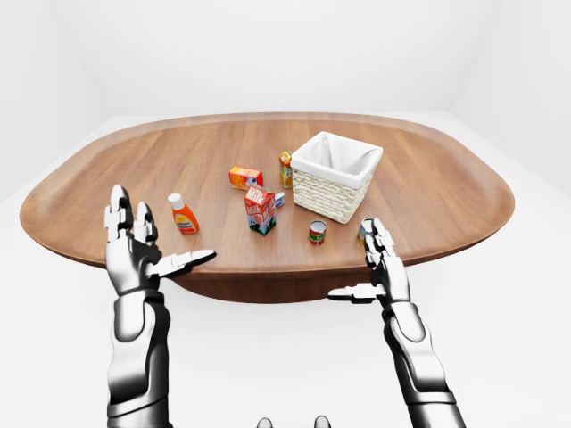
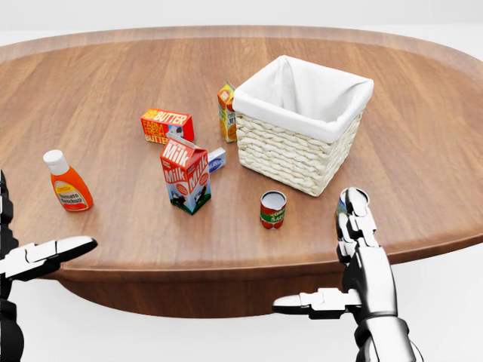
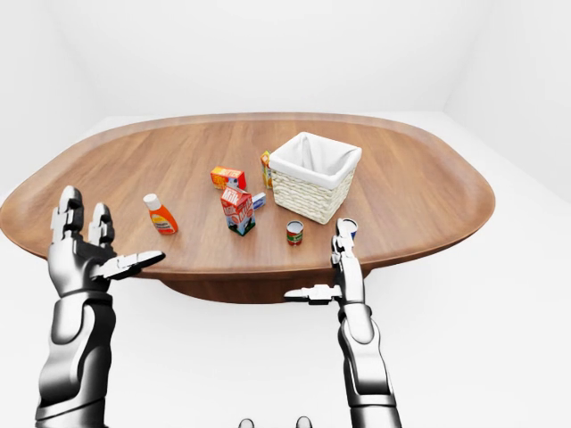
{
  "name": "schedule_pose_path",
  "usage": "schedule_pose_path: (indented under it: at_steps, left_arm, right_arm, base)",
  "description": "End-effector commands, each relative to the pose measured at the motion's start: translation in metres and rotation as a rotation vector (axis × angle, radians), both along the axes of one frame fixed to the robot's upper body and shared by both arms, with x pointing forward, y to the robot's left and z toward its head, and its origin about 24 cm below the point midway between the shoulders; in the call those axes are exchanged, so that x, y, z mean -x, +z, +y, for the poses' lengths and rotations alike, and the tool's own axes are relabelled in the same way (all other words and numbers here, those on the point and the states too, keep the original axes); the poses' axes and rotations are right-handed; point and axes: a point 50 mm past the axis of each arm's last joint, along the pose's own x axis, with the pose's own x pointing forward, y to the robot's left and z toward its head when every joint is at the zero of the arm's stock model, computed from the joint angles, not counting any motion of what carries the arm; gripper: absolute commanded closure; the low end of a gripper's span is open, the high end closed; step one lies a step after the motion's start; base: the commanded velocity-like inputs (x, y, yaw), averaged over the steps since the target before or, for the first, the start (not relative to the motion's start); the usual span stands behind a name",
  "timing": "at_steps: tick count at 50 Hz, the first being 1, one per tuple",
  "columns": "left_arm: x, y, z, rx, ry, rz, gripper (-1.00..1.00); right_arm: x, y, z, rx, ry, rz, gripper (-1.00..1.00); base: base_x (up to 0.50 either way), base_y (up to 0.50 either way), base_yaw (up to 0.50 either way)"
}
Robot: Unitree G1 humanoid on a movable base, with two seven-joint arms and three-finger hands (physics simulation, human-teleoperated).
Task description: Pick up the alphabet soup, and put it in the basket.
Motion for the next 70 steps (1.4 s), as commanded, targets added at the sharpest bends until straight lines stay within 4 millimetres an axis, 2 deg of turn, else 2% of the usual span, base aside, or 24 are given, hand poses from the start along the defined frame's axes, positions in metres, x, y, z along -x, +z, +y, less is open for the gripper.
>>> schedule_pose_path:
  at_steps: [1, 10, 15, 31, 38, 41, 50, 70]
  left_arm:
    - [-0.001, 0.014, 0.023, 0.022, 0.059, -0.042, -1.0]
    - [0.002, 0.03, 0.039, 0.029, 0.105, -0.074, -1.0]
    - [-0.001, 0.029, 0.048, 0.038, 0.124, -0.061, -1.0]
    - [0.005, 0.047, 0.076, 0.064, 0.201, -0.123, -1.0]
    - [0.007, 0.046, 0.086, 0.079, 0.226, -0.115, -1.0]
    - [0.008, 0.048, 0.091, 0.148, 0.222, -0.138, -1.0]
    - [0.008, 0.045, 0.1, 0.141, 0.247, -0.114, -1.0]
    - [0.006, 0.037, 0.103, 0.159, 0.244, -0.08, -1.0]
  right_arm:
    - [-0.001, -0.001, -0.001, -0.011, 0.0, -0.005, -1.0]
    - [0.001, 0.001, -0.001, -0.004, -0.003, -0.009, -1.0]
    - [0.001, 0.001, -0.001, -0.005, -0.002, -0.01, -1.0]
    - [0.001, 0.003, 0.001, -0.006, 0.008, -0.02, -1.0]
    - [0.001, 0.002, 0.001, -0.003, 0.01, -0.02, -1.0]
    - [0.002, 0.003, 0.002, -0.003, 0.009, -0.021, -1.0]
    - [0.001, 0.003, 0.002, 0.004, 0.008, -0.022, -1.0]
    - [-0.001, 0.005, 0.007, 0.035, 0.03, -0.015, -1.0]
  base:
    - [0.0, 0.0, 0.0]
    - [0.0, 0.0, 0.0]
    - [0.0, 0.0, 0.0]
    - [0.0, 0.0, 0.0]
    - [0.0, 0.0, 0.0]
    - [0.0, 0.0, 0.0]
    - [0.0, 0.0, 0.0]
    - [0.0, 0.0, 0.0]
